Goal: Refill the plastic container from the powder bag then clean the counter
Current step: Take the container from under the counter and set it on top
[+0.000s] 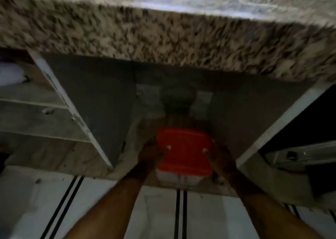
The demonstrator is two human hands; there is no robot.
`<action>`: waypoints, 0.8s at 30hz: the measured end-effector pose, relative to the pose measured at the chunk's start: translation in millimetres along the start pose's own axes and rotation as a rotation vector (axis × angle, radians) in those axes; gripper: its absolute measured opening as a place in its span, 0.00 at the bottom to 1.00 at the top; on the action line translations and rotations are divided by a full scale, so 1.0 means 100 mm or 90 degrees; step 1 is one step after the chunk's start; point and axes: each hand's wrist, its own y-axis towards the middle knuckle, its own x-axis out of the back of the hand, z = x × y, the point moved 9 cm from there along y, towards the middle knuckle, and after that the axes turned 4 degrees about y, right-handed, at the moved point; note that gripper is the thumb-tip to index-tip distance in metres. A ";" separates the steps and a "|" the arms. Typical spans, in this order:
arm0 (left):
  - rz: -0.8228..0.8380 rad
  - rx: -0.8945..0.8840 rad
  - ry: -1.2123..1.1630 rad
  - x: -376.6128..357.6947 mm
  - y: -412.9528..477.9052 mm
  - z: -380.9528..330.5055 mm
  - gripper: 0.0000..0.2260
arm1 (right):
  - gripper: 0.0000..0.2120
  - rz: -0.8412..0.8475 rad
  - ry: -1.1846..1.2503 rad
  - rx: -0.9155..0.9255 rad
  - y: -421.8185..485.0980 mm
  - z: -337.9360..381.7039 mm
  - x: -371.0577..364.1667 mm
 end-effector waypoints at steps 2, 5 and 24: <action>0.000 0.050 0.001 -0.14 0.11 0.25 0.36 | 0.46 0.011 0.064 -0.051 0.13 -0.30 -0.22; 0.034 0.152 -0.033 -0.39 0.33 0.80 0.44 | 0.53 -0.011 0.149 -0.058 0.38 -0.66 -0.51; 0.035 0.383 0.082 1.47 -1.97 -1.22 0.37 | 0.41 0.047 0.333 -0.317 -1.97 1.19 1.25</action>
